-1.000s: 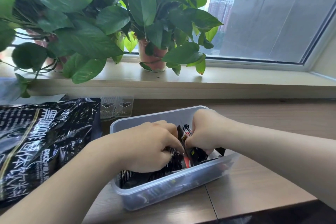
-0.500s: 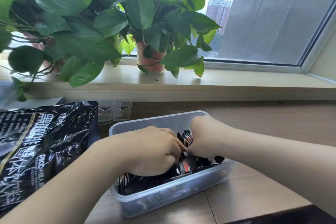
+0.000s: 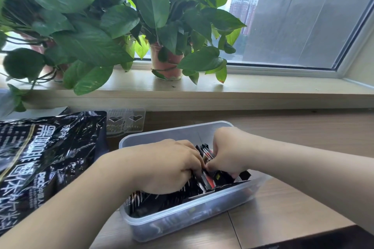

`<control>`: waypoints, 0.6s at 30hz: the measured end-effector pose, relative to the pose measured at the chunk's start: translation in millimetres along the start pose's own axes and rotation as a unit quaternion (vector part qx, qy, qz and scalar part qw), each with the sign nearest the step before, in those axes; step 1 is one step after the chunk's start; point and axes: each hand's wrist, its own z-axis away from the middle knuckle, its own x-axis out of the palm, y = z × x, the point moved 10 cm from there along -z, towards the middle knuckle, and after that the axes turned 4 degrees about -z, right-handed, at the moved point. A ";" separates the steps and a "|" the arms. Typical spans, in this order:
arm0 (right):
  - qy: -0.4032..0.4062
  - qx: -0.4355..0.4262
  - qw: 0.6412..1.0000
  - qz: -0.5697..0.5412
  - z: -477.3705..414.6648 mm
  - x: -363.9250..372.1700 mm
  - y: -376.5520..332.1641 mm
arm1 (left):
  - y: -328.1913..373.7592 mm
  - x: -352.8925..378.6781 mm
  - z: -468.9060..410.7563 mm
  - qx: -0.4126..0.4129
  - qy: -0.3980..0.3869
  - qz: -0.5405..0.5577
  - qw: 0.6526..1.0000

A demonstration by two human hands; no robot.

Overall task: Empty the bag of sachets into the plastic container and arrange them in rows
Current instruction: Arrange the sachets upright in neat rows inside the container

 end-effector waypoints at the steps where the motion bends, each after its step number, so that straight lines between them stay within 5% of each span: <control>1: -0.003 0.004 1.000 -0.001 0.9 0.2 -0.1 | 0.1 -0.8 -0.3 0.002 0.005 -0.003 1.000; 18: 0.053 -0.016 0.998 0.036 -3.5 -1.6 2.2 | -9.4 0.9 4.0 -0.068 -0.002 -0.055 0.996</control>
